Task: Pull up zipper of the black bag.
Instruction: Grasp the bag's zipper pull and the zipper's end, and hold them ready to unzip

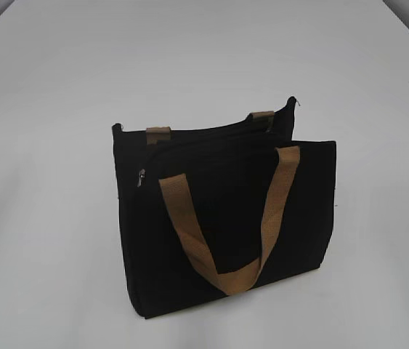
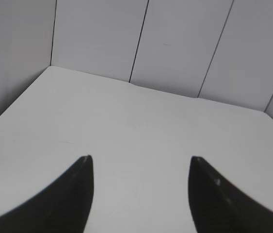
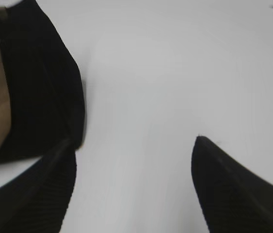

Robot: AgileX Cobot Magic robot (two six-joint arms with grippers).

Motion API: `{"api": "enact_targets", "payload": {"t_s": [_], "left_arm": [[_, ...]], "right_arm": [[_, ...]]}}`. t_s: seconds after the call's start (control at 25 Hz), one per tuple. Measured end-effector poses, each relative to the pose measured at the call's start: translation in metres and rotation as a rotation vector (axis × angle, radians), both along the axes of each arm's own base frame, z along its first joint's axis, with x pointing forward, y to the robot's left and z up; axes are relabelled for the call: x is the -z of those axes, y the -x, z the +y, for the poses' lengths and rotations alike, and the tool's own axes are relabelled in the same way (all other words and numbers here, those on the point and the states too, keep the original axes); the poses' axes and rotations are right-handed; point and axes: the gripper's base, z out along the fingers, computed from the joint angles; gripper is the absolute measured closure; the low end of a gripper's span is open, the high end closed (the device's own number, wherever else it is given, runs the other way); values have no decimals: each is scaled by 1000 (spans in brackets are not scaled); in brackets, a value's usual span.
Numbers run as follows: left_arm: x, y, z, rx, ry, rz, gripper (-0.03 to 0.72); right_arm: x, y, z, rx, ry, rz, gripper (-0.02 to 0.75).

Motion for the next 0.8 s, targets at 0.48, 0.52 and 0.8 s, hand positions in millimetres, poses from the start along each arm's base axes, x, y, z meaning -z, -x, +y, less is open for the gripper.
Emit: {"api": "enact_targets", "payload": {"t_s": [0.48,0.52,0.8], "left_arm": [[62,-124,-48,137,-118,107,224],[72,-129,-54,155,-118,129,224],[134,-94,-90,358,-67,195,224]], "right_arm": [[-11,-58,7,-97,73,-93,166],[-10,-63,8,-104,77,-83,166],[1,-88,12,-110,91,1,166]]}}
